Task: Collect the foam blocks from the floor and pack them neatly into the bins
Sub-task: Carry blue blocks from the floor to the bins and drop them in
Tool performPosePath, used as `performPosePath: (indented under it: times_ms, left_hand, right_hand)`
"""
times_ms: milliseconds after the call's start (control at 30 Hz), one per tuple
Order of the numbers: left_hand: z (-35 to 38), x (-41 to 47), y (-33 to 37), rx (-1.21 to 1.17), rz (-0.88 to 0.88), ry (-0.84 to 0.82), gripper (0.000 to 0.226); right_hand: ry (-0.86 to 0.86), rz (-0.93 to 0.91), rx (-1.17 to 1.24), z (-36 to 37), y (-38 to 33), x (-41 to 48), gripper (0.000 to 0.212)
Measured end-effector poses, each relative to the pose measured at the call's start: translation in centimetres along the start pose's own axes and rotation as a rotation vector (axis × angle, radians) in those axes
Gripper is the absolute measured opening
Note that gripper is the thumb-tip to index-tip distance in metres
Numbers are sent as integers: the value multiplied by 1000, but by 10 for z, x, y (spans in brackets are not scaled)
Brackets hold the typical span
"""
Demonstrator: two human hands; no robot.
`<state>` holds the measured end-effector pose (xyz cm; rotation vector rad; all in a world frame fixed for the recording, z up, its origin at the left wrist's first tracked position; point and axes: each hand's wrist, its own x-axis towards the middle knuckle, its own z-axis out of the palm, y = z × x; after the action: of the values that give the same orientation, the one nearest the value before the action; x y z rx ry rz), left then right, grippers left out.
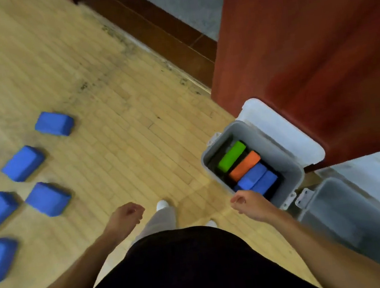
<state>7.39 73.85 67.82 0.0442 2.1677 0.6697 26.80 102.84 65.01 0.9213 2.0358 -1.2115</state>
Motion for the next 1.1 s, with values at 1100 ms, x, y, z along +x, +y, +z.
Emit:
performPosePath:
  times_ms: [1100]
  left_hand:
    - [-259,-22,-343,-904,-643,450,18]
  right_hand:
    - [-286,-67,-422,281,-490,208,9]
